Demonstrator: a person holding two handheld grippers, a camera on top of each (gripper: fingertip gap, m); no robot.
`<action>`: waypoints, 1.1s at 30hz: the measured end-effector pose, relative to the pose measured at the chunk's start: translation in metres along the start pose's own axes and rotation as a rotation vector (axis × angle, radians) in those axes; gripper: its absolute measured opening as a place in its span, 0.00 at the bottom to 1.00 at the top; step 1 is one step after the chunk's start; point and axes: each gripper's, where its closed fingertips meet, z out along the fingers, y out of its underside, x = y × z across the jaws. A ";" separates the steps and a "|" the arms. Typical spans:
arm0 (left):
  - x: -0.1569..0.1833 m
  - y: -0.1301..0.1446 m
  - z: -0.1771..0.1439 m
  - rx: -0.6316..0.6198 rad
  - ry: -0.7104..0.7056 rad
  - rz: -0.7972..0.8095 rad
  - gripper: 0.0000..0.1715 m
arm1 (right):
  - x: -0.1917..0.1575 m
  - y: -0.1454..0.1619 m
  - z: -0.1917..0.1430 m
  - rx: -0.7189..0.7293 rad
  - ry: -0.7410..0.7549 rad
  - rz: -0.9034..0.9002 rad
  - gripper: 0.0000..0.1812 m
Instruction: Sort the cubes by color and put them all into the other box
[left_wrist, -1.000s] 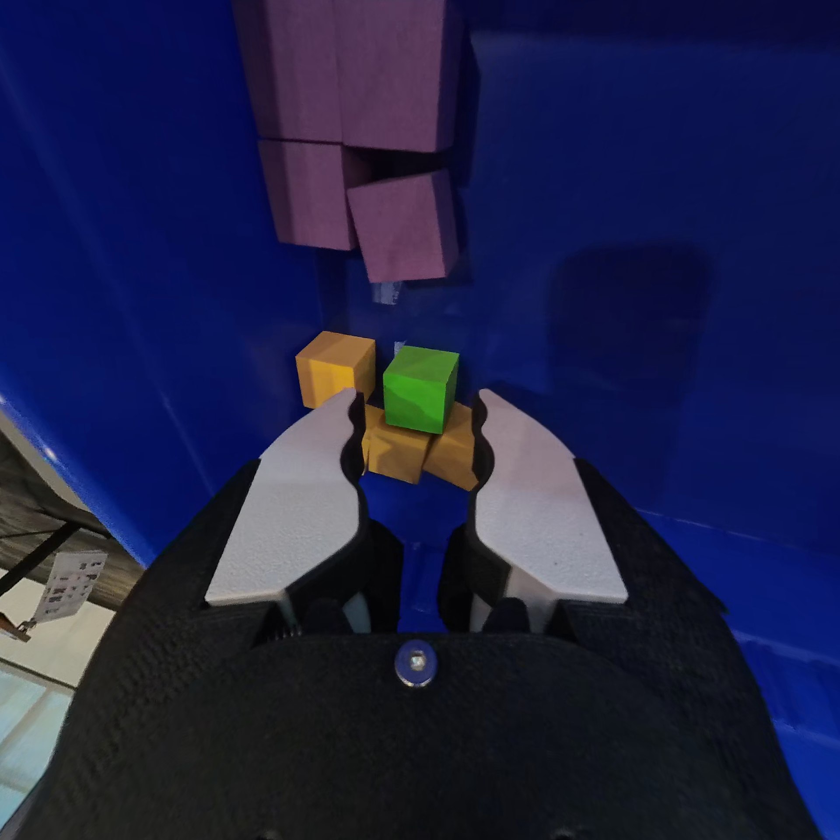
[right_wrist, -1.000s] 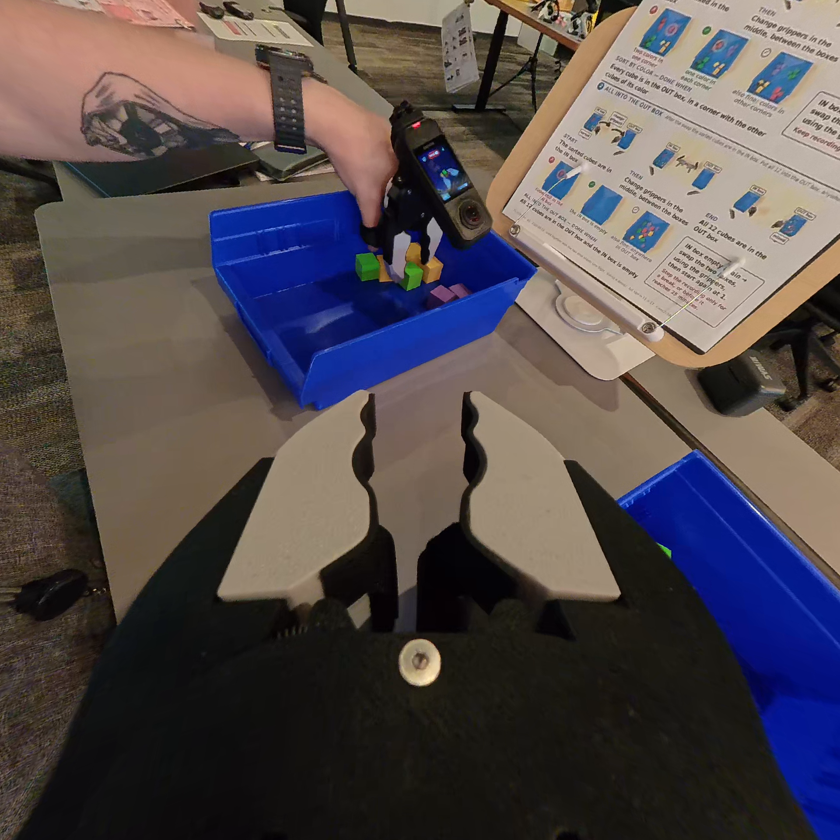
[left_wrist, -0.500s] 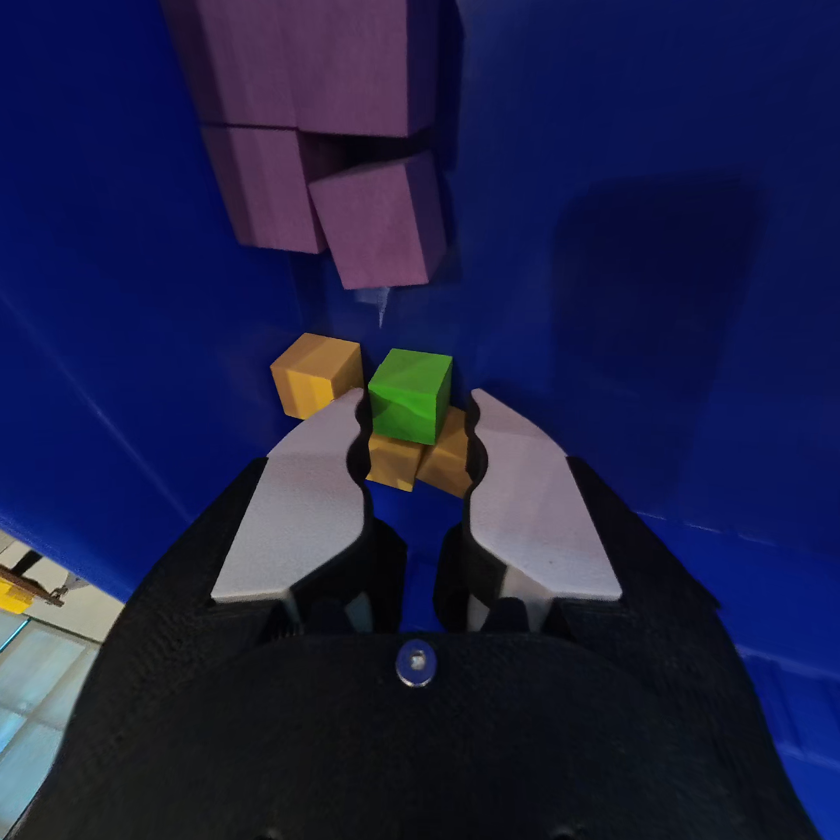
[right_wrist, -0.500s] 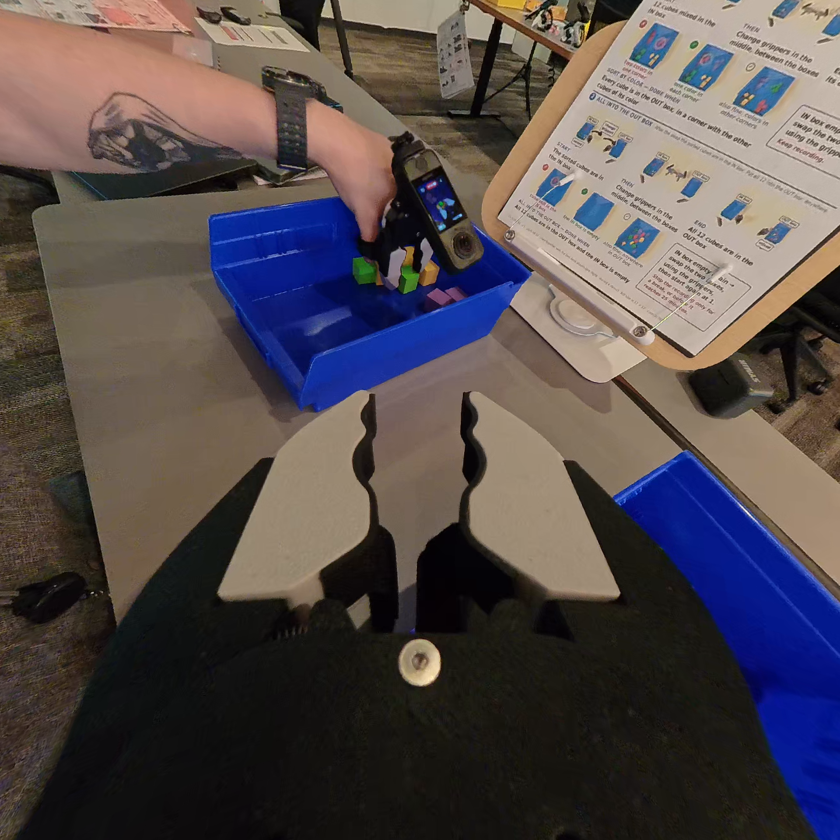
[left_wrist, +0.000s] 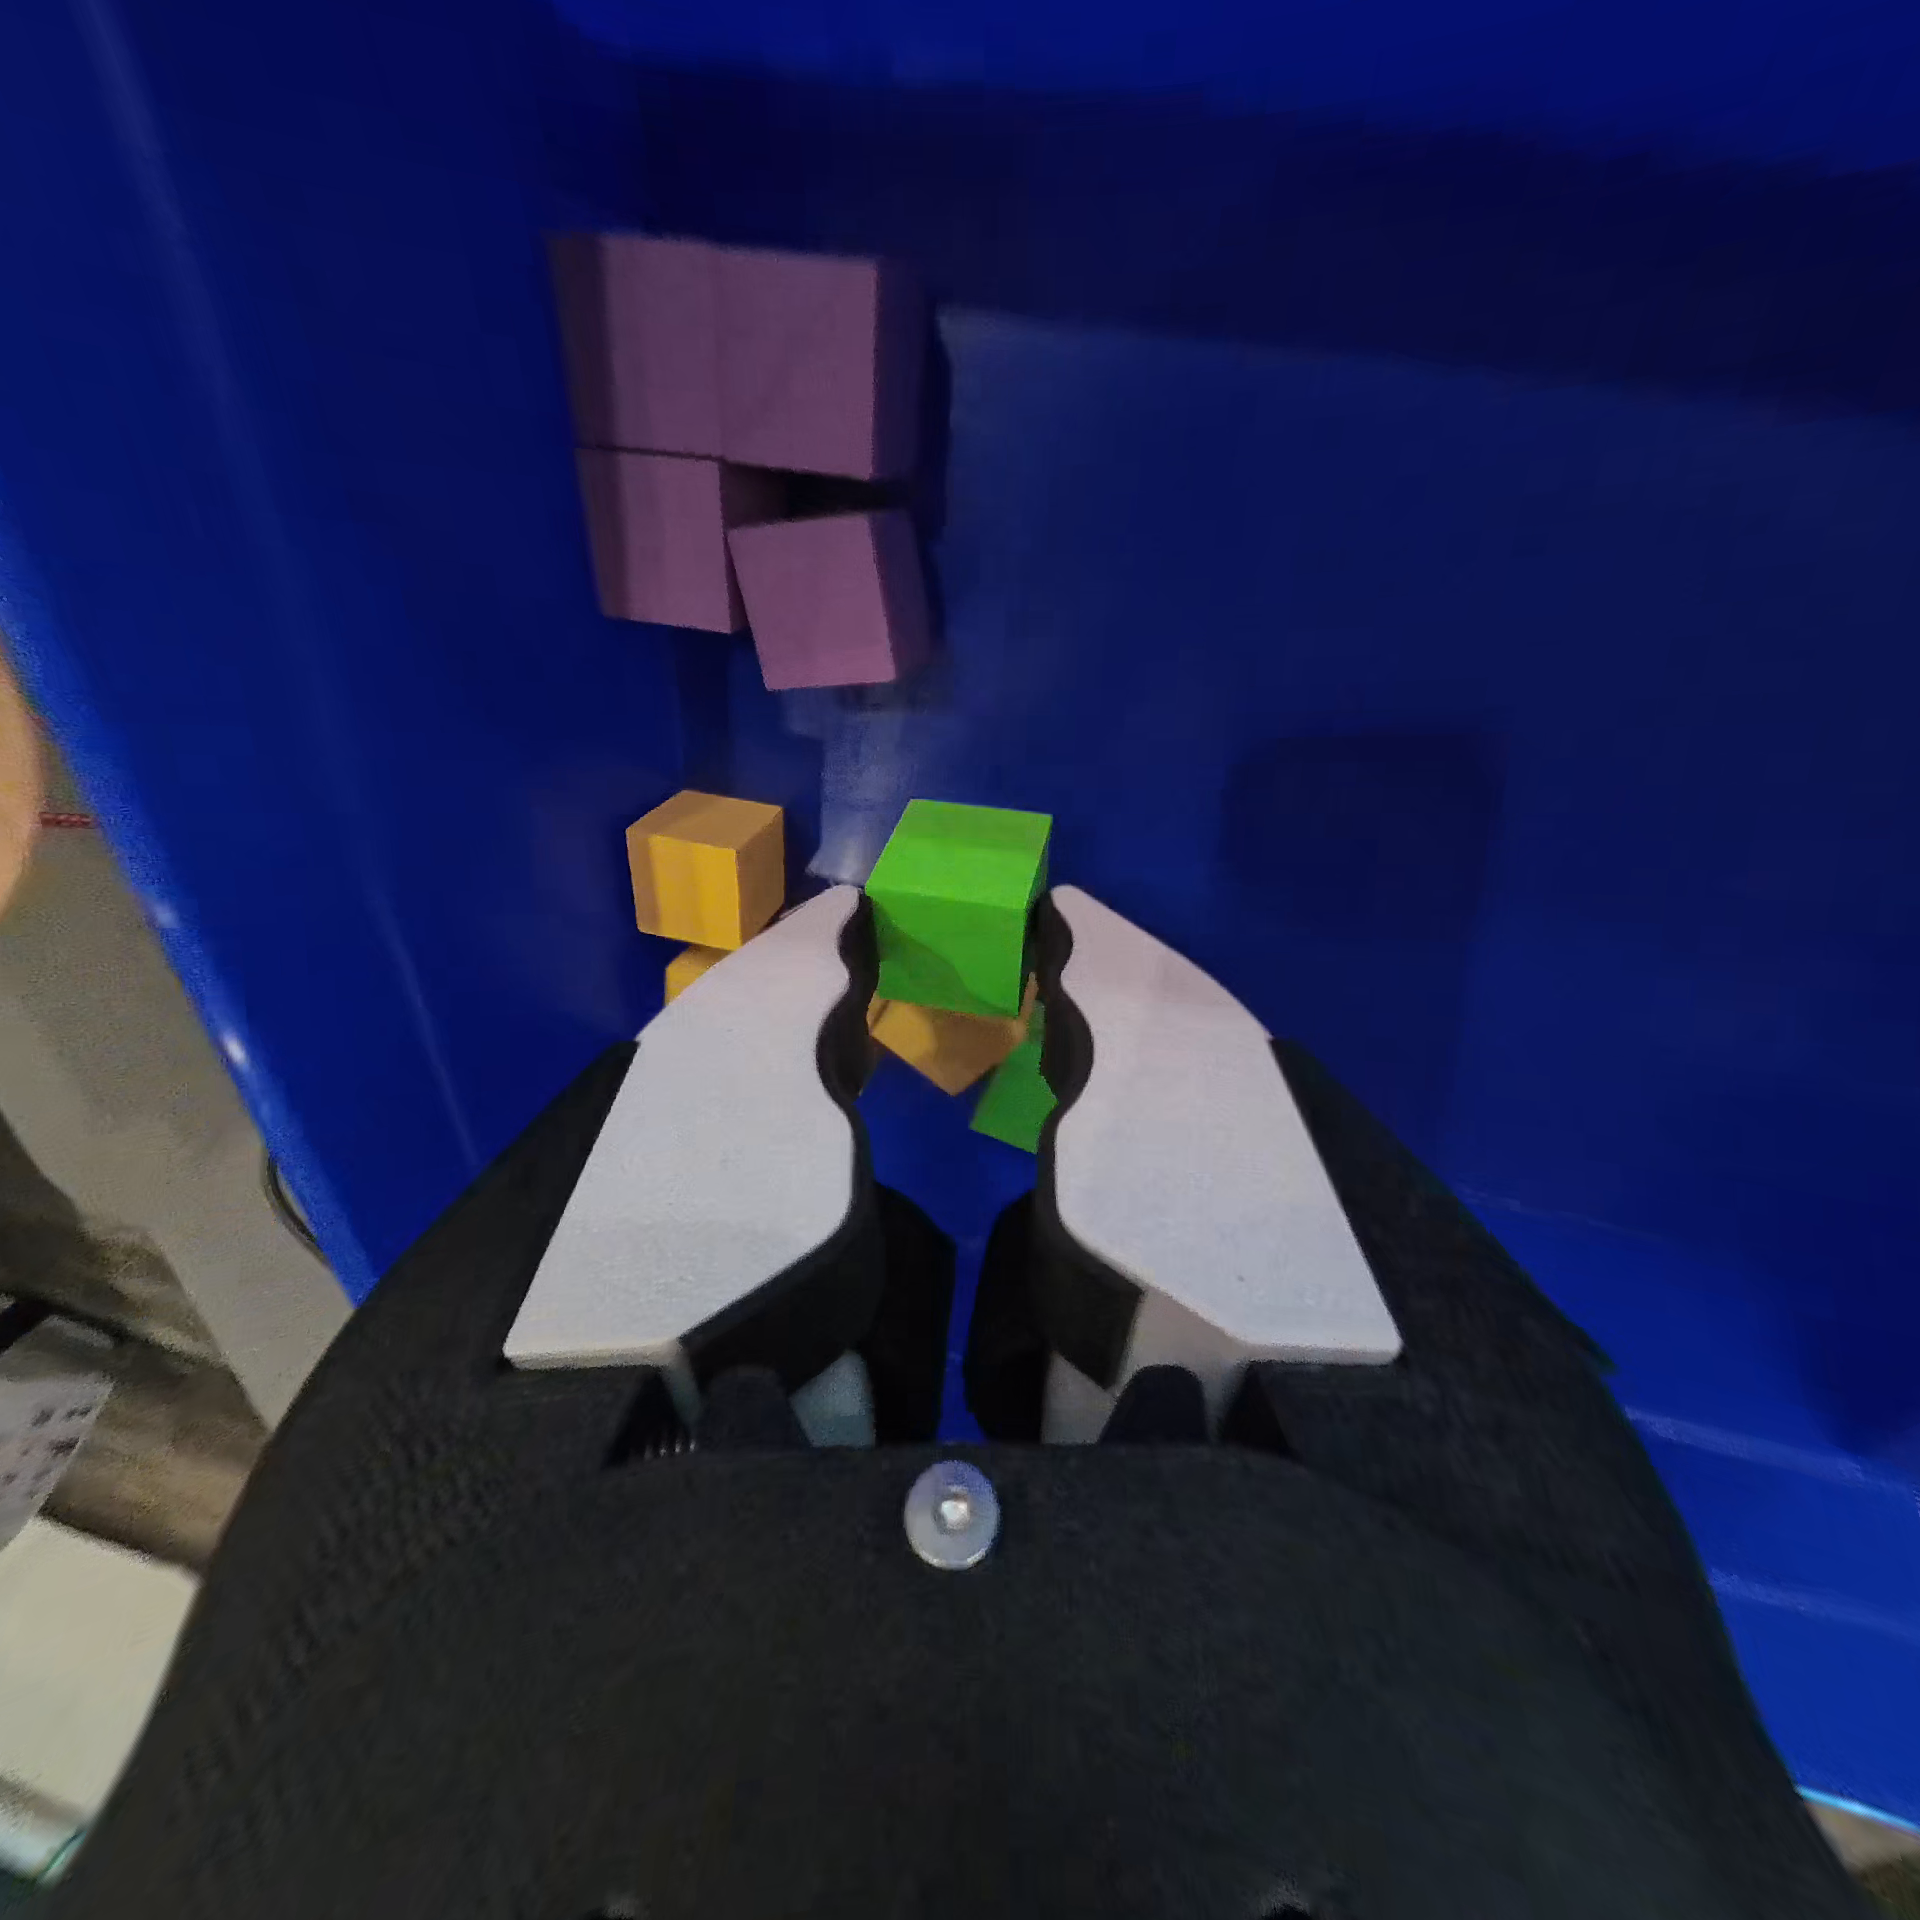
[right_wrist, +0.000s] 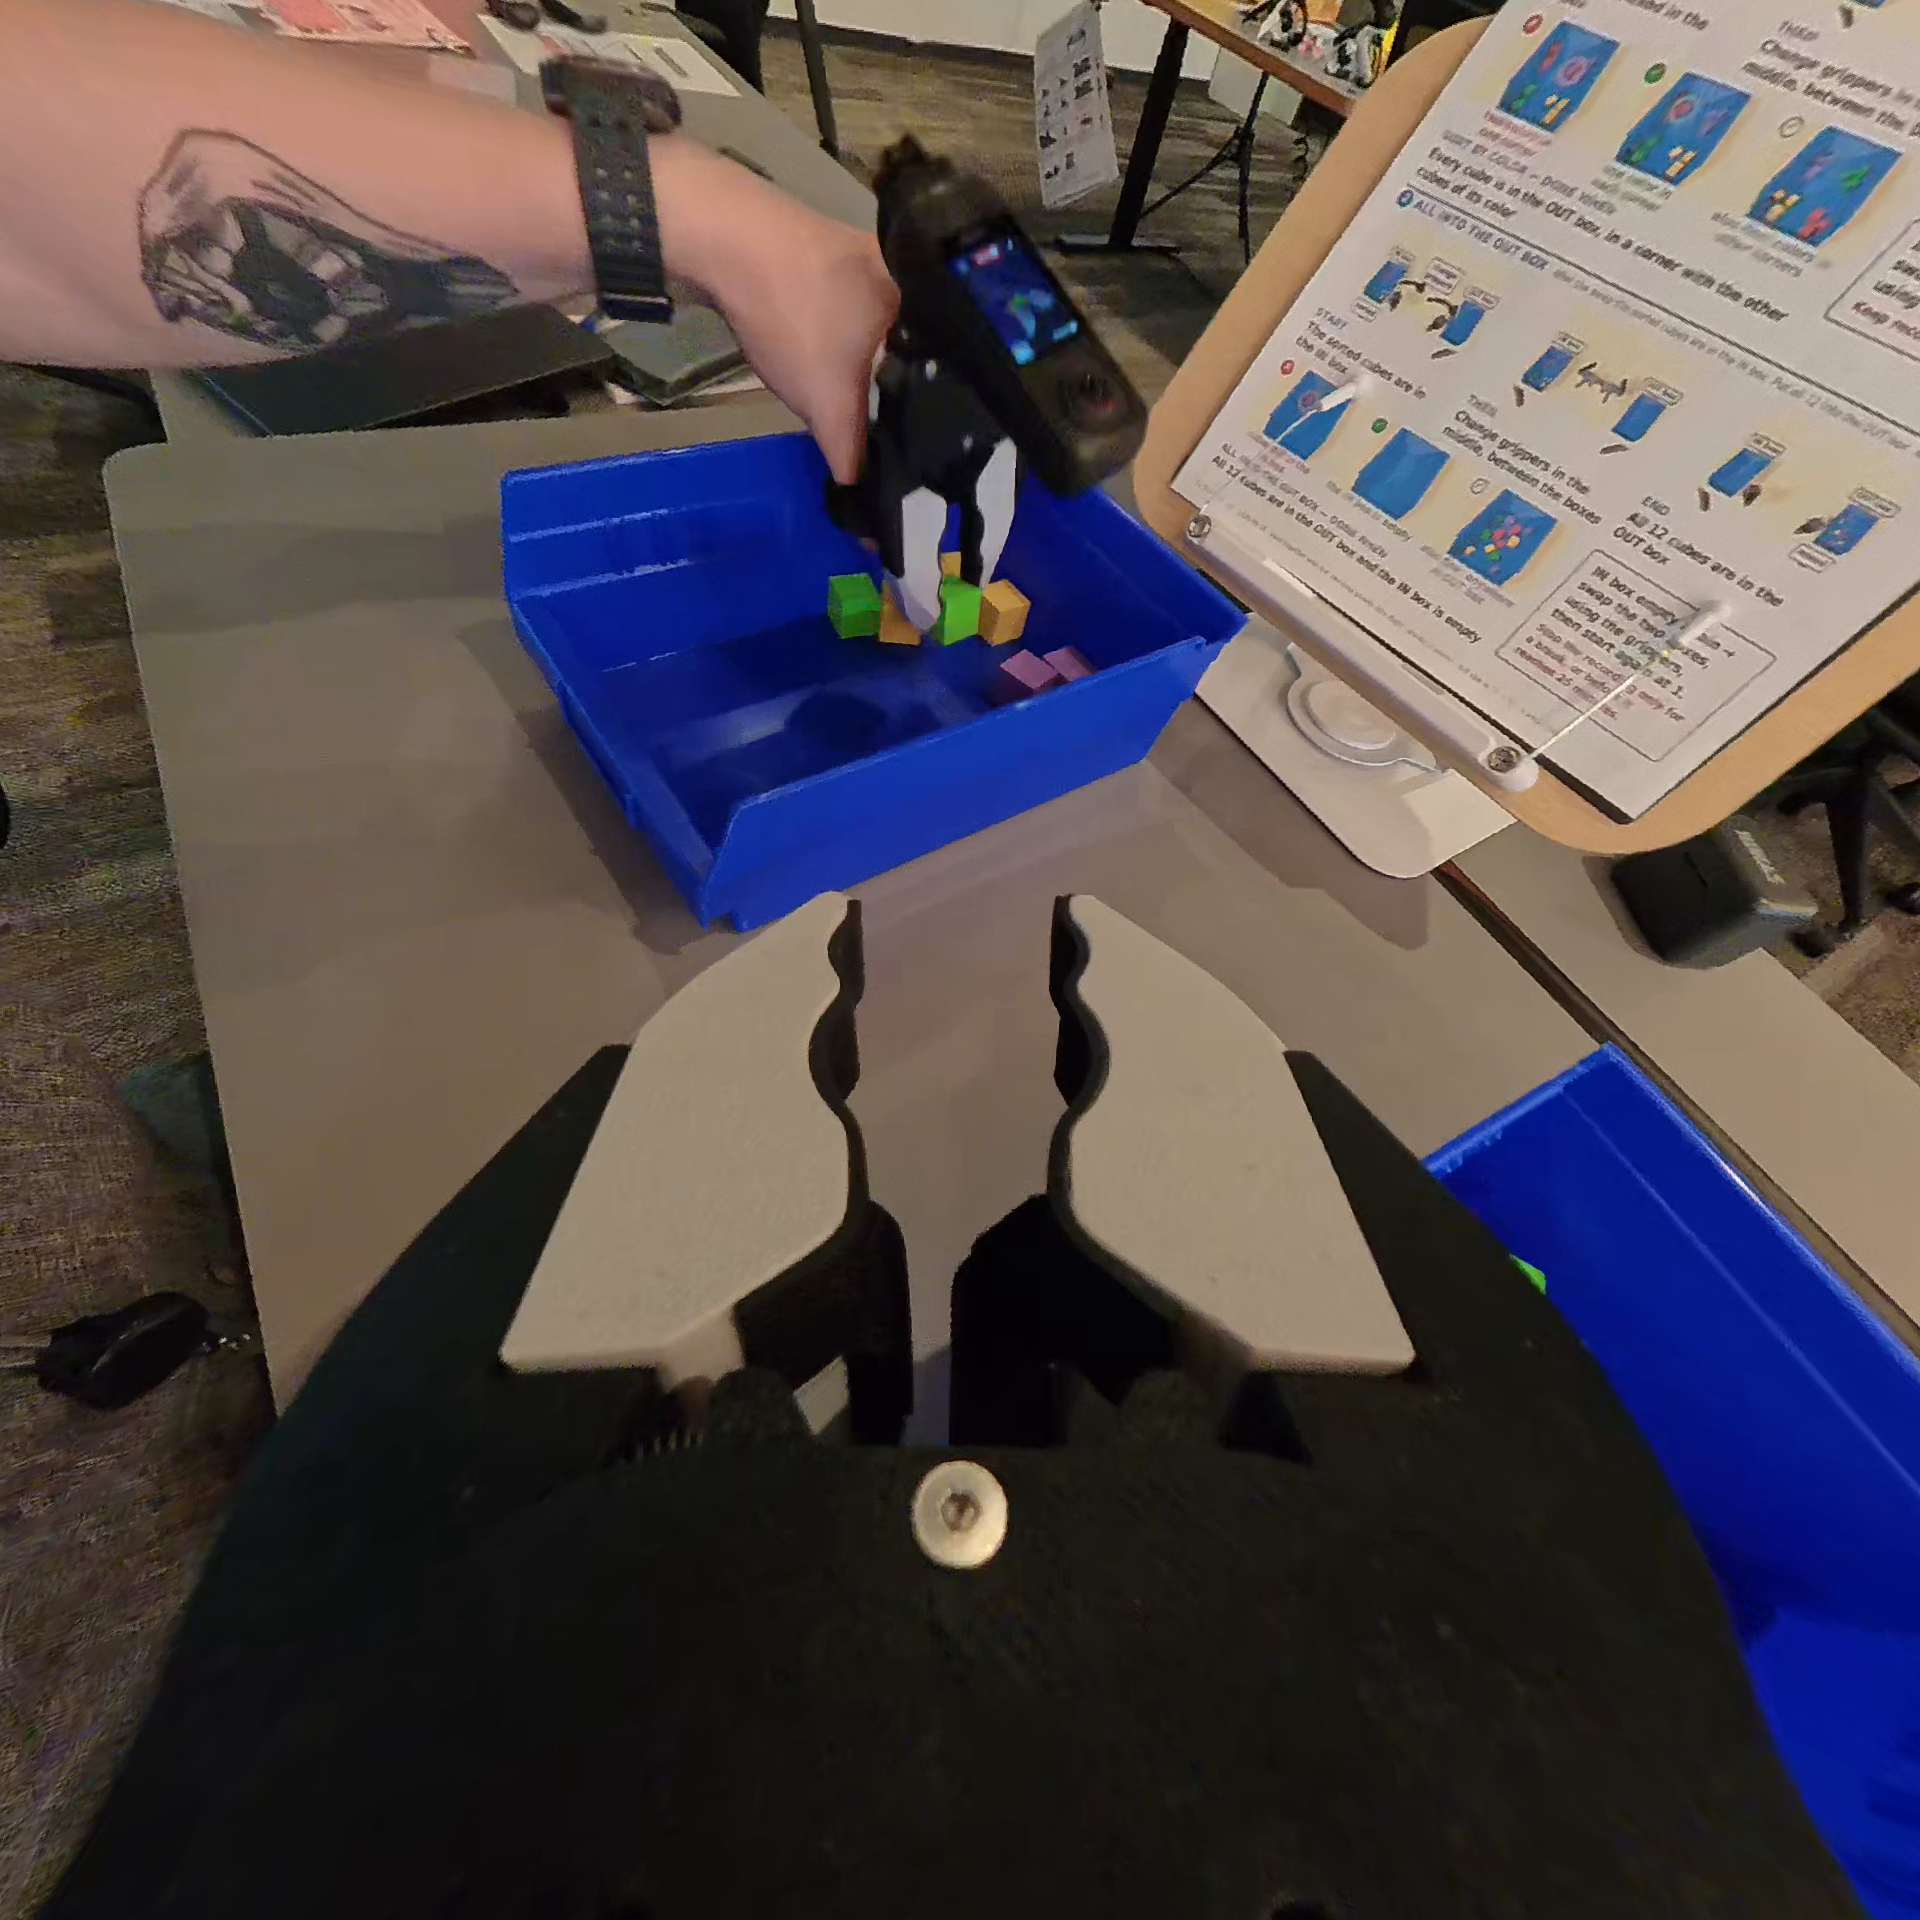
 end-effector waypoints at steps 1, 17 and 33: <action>0.005 -0.004 -0.009 0.043 0.005 -0.011 0.17 | -0.002 -0.001 0.002 0.006 -0.006 -0.006 0.19; 0.141 -0.098 -0.182 0.729 0.870 -0.405 0.17 | -0.049 -0.044 0.087 0.297 0.098 -0.459 0.27; 0.182 -0.115 -0.207 0.711 1.042 -0.341 0.18 | -0.057 -0.053 0.080 0.314 0.140 -0.533 0.14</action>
